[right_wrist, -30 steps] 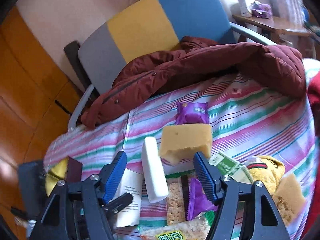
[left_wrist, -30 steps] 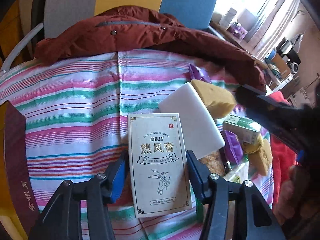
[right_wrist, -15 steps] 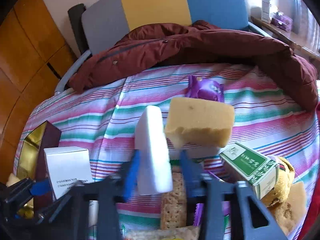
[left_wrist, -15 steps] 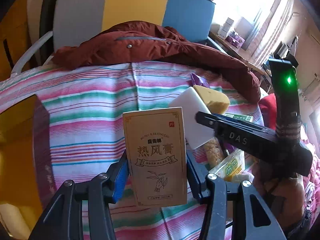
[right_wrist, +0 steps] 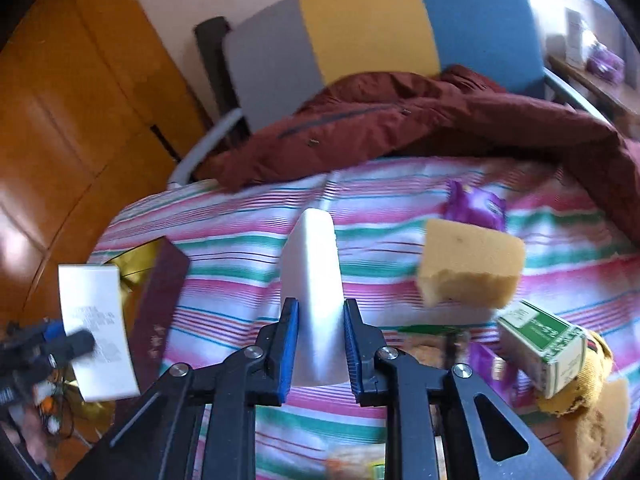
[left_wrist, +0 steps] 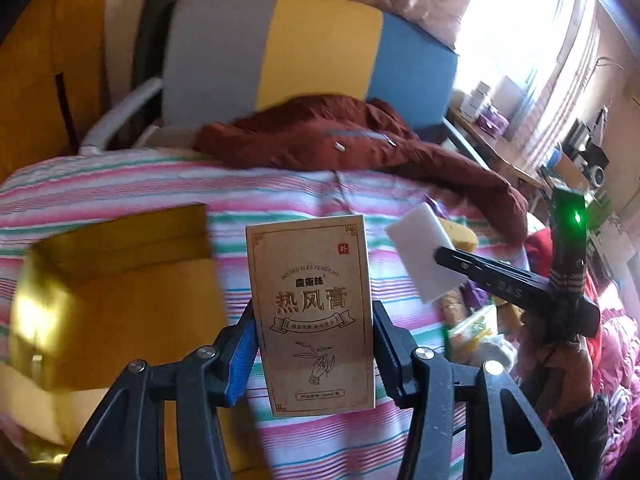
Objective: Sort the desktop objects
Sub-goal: 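Place the medicine box and white bar into the gold box, opening both grippers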
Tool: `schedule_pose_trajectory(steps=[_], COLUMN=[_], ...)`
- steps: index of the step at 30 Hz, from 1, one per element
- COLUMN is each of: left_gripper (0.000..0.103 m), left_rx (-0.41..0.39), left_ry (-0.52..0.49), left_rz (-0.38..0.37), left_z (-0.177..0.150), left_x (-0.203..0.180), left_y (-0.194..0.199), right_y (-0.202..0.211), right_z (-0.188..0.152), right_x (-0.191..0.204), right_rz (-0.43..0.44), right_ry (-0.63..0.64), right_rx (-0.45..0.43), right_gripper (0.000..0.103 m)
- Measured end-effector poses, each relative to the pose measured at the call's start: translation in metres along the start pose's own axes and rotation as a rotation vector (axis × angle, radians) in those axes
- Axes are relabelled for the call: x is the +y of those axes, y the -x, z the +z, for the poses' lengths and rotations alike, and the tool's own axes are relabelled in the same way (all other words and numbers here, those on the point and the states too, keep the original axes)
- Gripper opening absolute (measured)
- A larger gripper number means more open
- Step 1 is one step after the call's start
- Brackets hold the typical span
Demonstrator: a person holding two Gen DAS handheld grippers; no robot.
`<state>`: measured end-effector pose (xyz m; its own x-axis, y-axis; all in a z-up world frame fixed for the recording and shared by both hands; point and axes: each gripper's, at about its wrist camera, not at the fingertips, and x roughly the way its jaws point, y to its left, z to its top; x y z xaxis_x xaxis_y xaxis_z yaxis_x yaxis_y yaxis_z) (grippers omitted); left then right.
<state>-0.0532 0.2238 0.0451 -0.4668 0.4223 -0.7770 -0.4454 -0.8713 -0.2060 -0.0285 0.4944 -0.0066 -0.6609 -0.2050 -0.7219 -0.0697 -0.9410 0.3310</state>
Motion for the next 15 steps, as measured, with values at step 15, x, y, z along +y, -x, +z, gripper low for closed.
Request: schedule_pose_trajectory(steps=[15], left_gripper=[0.053], left_rx=[-0.041], left_ry=[0.073], left_rz=[0.176], left_z=[-0.004], left_x=[0.165], left_y=[0.070], right_y=[0.013], right_z=[-0.016], right_x=[0.138], right_rz=[0.243], right_ry=[0.070], right_rx=[0.029], right_gripper=[0.022])
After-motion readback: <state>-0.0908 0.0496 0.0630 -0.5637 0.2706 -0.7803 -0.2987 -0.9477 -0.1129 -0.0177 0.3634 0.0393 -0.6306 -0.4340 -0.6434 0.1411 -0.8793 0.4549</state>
